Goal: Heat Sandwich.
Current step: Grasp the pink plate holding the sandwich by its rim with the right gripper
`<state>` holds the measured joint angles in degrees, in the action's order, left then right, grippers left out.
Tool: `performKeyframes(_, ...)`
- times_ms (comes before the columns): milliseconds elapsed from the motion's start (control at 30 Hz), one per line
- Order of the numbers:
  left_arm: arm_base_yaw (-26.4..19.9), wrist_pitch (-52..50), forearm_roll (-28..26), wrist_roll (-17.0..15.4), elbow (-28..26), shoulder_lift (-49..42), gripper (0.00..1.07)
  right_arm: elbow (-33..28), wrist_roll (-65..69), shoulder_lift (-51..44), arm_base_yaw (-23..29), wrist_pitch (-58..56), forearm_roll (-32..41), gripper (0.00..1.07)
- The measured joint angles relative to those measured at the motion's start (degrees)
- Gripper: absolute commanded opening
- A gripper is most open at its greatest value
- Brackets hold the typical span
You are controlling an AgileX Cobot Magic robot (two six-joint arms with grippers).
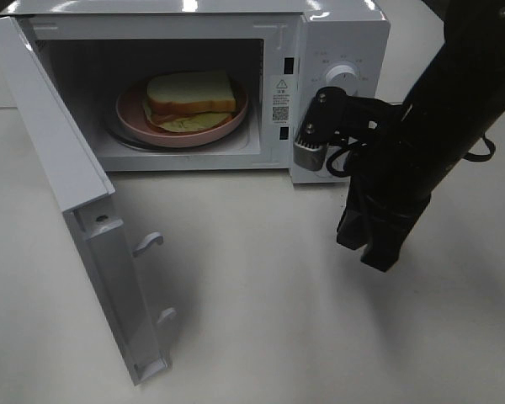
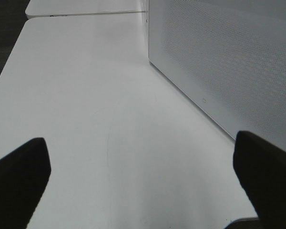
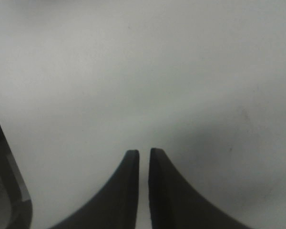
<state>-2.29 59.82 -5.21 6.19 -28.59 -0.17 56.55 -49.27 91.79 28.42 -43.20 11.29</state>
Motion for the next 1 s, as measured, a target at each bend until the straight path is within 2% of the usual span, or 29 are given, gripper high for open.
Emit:
performKeyframes(167, 0.00, 0.00, 0.00, 0.00, 0.00, 0.00, 1.03, 0.00, -8.25, 0.00, 0.00, -0.11, -1.89, 0.13)
performKeyframes(333, 0.00, 0.00, 0.00, 0.00, 0.00, 0.00, 1.03, 0.00, -13.92, 0.00, 0.00, -0.17, -4.70, 0.21)
performKeyframes(433, 0.00, 0.00, 0.00, 0.00, 0.00, 0.00, 1.03, 0.11, -14.32, 0.00, 0.00, 0.00, -5.73, 0.37)
performKeyframes(467, 0.00, 0.00, 0.00, 0.00, 0.00, 0.00, 1.03, 0.11, -14.38, 0.00, 0.00, 0.00, -5.79, 0.49)
performKeyframes(500, 0.00, 0.00, 0.00, 0.00, 0.00, 0.00, 1.03, 0.11, -14.38, 0.00, 0.00, 0.00, -5.79, 0.49)
performKeyframes(567, 0.00, 0.00, 0.00, 0.00, 0.00, 0.00, 1.03, 0.11, -14.44, 0.00, 0.00, 0.17, -5.90, 0.62)
performKeyframes(600, 0.00, 0.00, 0.00, 0.00, 0.00, 0.00, 1.03, 0.11, -14.44, 0.00, 0.00, 0.80, -5.96, 0.77)
performKeyframes(633, 0.00, 0.00, 0.00, 0.00, 0.00, 0.00, 1.03, 0.11, -14.50, 0.00, 0.00, 1.15, -5.96, 0.83)
performKeyframes(667, 0.00, 0.00, 0.00, 0.00, 0.00, 0.00, 1.03, 0.11, -14.50, 0.00, 0.00, 1.15, -5.96, 0.83)
performKeyframes(767, 0.00, 0.00, 0.00, 0.00, 0.00, 0.00, 1.03, 0.11, -14.50, 0.00, 0.00, 1.60, -5.96, 1.01)
performKeyframes(1000, 0.00, 0.00, 0.00, 0.00, 0.00, 0.00, 1.03, 0.11, -14.55, 0.00, 0.00, 2.58, -6.19, 1.01)
